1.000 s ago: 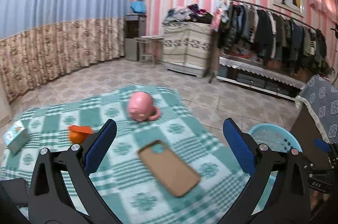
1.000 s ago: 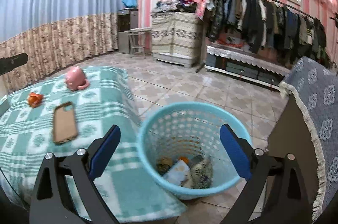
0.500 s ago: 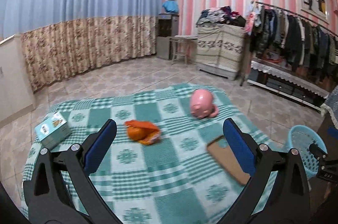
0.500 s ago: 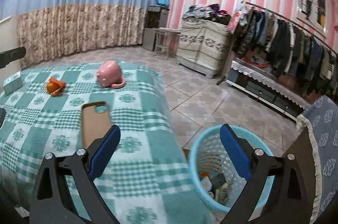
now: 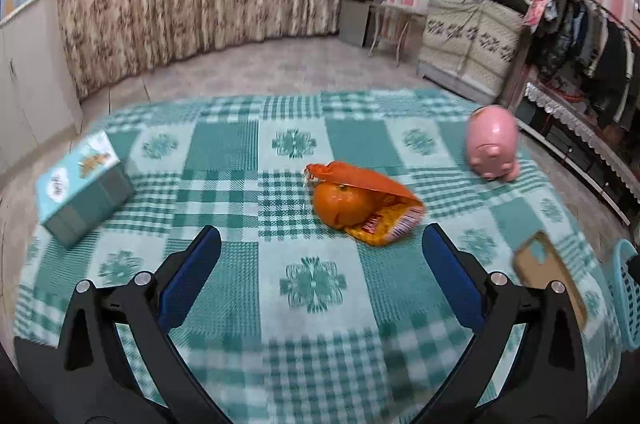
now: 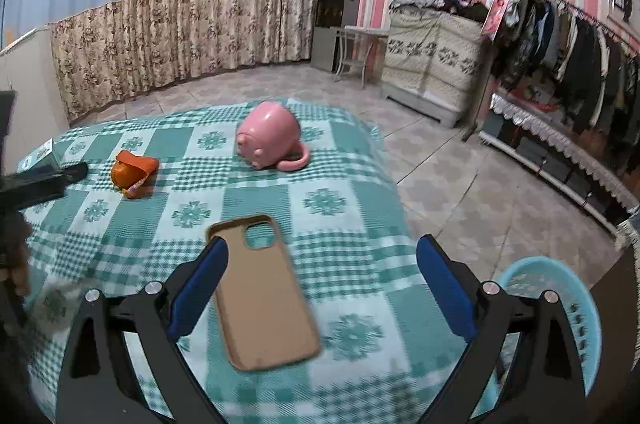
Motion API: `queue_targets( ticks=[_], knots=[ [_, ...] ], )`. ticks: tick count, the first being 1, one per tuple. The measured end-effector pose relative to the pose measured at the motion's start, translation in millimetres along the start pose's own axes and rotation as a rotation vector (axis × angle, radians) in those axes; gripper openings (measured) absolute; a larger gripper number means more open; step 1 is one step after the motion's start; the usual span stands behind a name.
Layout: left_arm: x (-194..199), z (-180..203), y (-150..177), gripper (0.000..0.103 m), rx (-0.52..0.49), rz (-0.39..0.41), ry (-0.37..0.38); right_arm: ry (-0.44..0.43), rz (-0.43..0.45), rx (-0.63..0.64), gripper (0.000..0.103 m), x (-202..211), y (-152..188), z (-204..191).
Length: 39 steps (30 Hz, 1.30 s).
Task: Collect trash
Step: 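Grasp the orange with the left tool while the right tool grasps the orange snack bag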
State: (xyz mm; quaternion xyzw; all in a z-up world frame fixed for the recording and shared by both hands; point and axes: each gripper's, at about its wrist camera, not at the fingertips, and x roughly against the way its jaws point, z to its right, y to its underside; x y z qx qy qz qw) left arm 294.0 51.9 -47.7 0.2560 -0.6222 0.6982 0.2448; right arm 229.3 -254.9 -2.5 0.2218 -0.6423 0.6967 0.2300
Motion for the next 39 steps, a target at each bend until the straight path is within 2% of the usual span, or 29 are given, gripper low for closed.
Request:
queue_targets(
  ticks=[3,5,8,10,13,20,24,31,35,36,37,38,39],
  knots=[
    [-26,6,-5,0.094,-0.03,-0.019,-0.013,-0.02,-0.035,-0.012,0.093,-15,4,-6],
    [-45,11,-8,0.086,-0.054,-0.048,-0.021,-0.024,-0.05,-0.014,0.093,-21,7,-8],
    [-63,13,-11,0.073,-0.05,-0.085,0.008,-0.023,-0.068,-0.019,0.093,-27,10,-8],
    [-72,13,-13,0.046,-0.052,-0.105,0.018,-0.031,-0.077,-0.026,0.093,-30,10,-8],
    [-65,9,-12,0.032,-0.048,-0.105,0.054,-0.038,-0.075,-0.029,0.093,-33,7,-13],
    [-8,-18,8,0.032,-0.061,-0.04,0.033,-0.1,-0.067,0.027,0.093,-46,-7,-56],
    [19,-47,23,0.032,-0.047,-0.003,-0.037,-0.147,-0.071,0.089,0.093,-62,-14,-99],
    [42,-103,40,0.032,0.067,0.097,-0.198,-0.232,-0.077,0.11,0.093,-93,-33,-163],
    [42,-124,38,0.032,0.167,0.127,-0.216,-0.274,-0.106,0.084,0.092,-115,-42,-188],
    [40,-127,38,0.032,0.182,0.123,-0.215,-0.281,-0.112,0.079,0.09,-120,-43,-193],
    [38,-129,39,0.032,0.188,0.118,-0.21,-0.285,-0.117,0.077,0.082,-124,-44,-196],
    [37,-130,39,0.032,0.194,0.112,-0.205,-0.295,-0.127,0.076,0.069,-129,-45,-201],
    [35,-130,41,0.032,0.196,0.11,-0.203,-0.307,-0.14,0.075,0.062,-135,-46,-205]
  ],
)
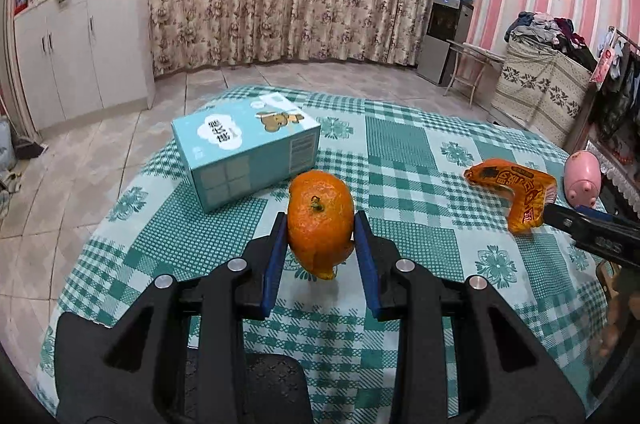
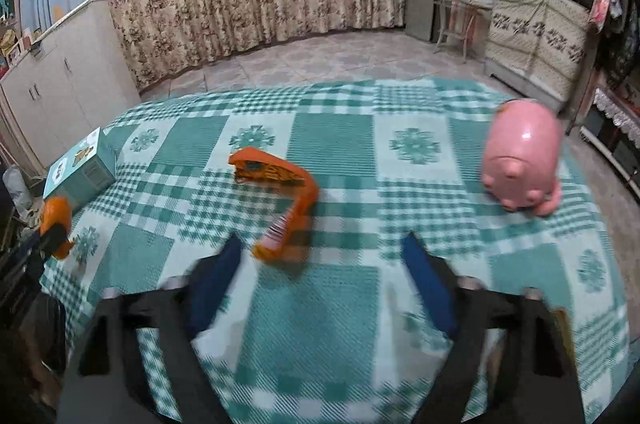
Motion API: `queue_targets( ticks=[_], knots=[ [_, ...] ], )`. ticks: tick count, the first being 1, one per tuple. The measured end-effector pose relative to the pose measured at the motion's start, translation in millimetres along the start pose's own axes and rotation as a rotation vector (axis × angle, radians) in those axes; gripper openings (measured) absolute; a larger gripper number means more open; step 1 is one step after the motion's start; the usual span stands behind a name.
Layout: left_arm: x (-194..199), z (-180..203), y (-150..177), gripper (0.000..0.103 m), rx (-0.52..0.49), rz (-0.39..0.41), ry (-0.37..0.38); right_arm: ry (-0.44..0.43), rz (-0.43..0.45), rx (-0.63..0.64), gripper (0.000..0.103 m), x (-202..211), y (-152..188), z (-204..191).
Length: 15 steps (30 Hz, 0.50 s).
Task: Collect trash
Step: 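Grasp the orange with the left tool while the right tool grasps the orange snack bag, then carry the orange and snack bag over the blue basket with both tools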
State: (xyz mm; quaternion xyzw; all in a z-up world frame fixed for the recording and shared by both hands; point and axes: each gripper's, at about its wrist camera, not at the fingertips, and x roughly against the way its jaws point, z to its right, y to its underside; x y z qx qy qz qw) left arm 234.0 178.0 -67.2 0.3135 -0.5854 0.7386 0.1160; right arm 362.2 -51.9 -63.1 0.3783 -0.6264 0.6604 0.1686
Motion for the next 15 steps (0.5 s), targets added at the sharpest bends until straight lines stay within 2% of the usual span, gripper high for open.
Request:
queue_targets(
  ticks=[2,3,4,5,10,15],
  knots=[
    [-2,-3,1,0.032,0.008,-0.008,0.004,-0.024,-0.025,-0.003,0.038,-13,-3,-3],
    [-3,-3,1,0.032,0.009,-0.01,0.005,-0.036,-0.028,-0.004,0.033,-15,-4,-3],
    [-4,-4,2,0.032,0.01,-0.014,0.005,-0.05,-0.032,-0.003,0.02,-18,-3,-4],
    [-5,-4,2,0.032,0.01,-0.016,0.005,-0.061,-0.033,0.001,0.013,-19,-2,-5],
    [-5,4,2,0.032,-0.016,-0.015,-0.007,-0.082,0.021,-0.006,0.004,8,4,8],
    [10,17,-2,0.032,-0.044,0.005,0.008,-0.049,0.101,-0.001,0.003,63,12,35]
  ],
)
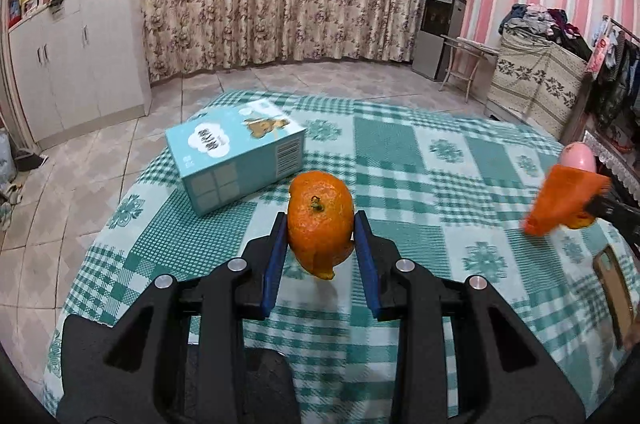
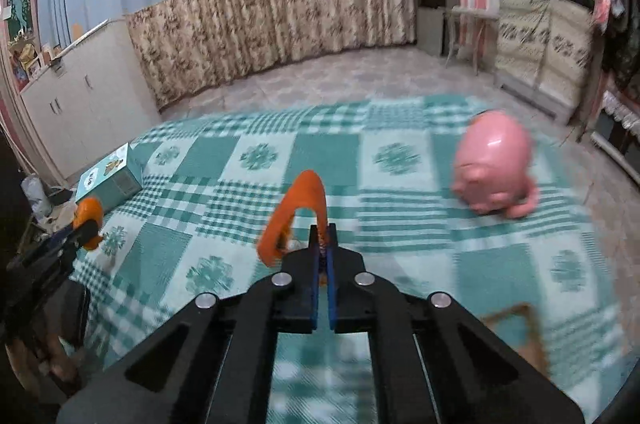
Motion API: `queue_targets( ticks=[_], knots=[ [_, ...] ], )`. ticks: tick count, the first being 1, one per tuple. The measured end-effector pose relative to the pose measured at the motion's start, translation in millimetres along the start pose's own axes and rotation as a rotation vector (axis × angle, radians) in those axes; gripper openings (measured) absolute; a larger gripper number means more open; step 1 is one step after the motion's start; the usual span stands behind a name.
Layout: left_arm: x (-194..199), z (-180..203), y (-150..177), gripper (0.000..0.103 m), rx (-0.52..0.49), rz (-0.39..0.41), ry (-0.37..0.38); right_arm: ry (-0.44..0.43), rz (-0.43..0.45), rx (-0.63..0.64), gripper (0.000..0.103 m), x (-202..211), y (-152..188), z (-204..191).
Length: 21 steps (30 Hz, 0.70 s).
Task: Collect trash
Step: 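Carry the orange and snack bag over the blue basket with both tools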
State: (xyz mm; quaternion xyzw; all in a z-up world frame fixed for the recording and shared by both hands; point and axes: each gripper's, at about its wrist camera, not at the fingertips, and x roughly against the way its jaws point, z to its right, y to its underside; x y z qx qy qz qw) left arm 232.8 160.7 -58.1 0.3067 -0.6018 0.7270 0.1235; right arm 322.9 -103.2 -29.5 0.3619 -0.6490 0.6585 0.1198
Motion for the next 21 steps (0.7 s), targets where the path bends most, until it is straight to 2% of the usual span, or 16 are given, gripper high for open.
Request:
queue_targets(
  ticks=[9,15,21],
  knots=[
    [50,56,-13,0.032,-0.068,0.054,0.125,0.096,0.079,-0.088,0.003,117,24,73],
    [91,116,-10,0.032,-0.139,0.076,0.245,0.173,0.144,-0.158,0.003,194,51,119],
    [126,187,7,0.032,-0.243,0.087,0.37,0.268,0.197,-0.231,0.003,242,87,162]
  ],
)
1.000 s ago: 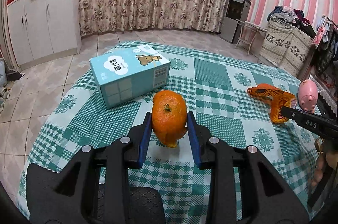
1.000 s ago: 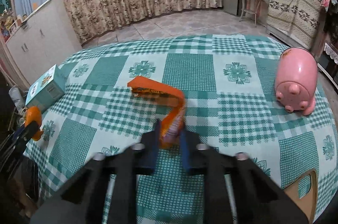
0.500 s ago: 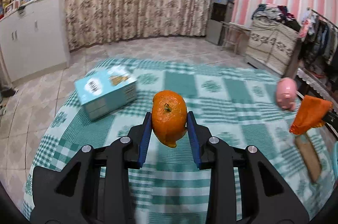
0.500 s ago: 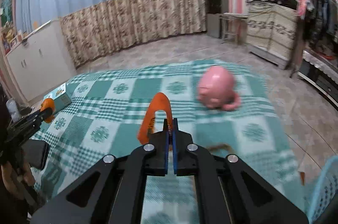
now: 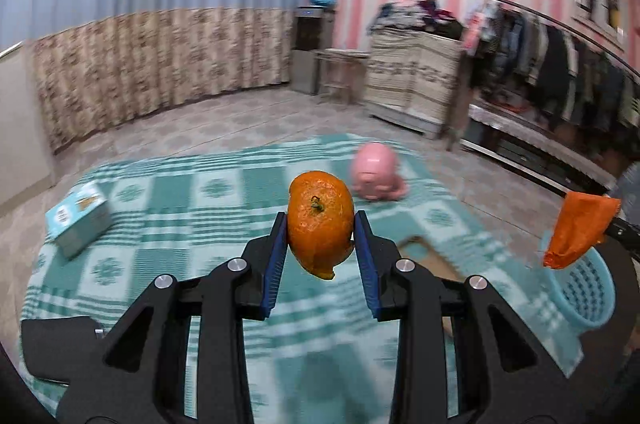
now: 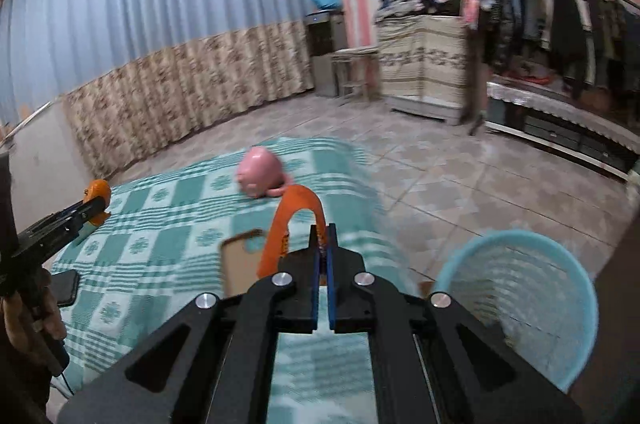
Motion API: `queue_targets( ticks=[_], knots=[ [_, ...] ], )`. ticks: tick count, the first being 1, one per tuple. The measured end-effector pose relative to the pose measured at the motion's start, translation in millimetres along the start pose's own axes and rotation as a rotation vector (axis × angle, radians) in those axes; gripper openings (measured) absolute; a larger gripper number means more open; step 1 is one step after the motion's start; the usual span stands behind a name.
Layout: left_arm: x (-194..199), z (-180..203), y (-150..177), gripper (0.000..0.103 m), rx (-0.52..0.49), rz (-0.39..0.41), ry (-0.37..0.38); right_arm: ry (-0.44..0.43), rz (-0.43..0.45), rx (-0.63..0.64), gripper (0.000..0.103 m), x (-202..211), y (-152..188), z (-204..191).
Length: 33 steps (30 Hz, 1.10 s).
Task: Collect trash
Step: 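Carry the orange and snack bag over the blue basket with both tools, then open the left tool to drop the orange while the right tool releases the snack bag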
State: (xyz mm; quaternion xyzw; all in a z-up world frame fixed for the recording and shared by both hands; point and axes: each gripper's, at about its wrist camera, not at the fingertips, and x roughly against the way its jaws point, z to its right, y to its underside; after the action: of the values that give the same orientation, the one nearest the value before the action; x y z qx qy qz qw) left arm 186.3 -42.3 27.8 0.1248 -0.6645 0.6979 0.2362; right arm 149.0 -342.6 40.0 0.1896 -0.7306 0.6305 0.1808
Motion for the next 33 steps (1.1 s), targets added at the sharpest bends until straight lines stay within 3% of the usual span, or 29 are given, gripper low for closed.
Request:
queue_targets(
  ticks=[6,18,33],
  knots=[
    [-4,80,8,0.032,-0.059,-0.015,0.145,0.07,0.038,-0.119,0.003,27,19,62],
    [-31,204,28,0.032,-0.164,-0.037,0.329,0.217,0.053,-0.223,0.003,47,51,154],
    [-76,315,57,0.032,-0.317,-0.078,0.514,0.276,0.066,-0.384,0.003,37,89,204]
  ],
)
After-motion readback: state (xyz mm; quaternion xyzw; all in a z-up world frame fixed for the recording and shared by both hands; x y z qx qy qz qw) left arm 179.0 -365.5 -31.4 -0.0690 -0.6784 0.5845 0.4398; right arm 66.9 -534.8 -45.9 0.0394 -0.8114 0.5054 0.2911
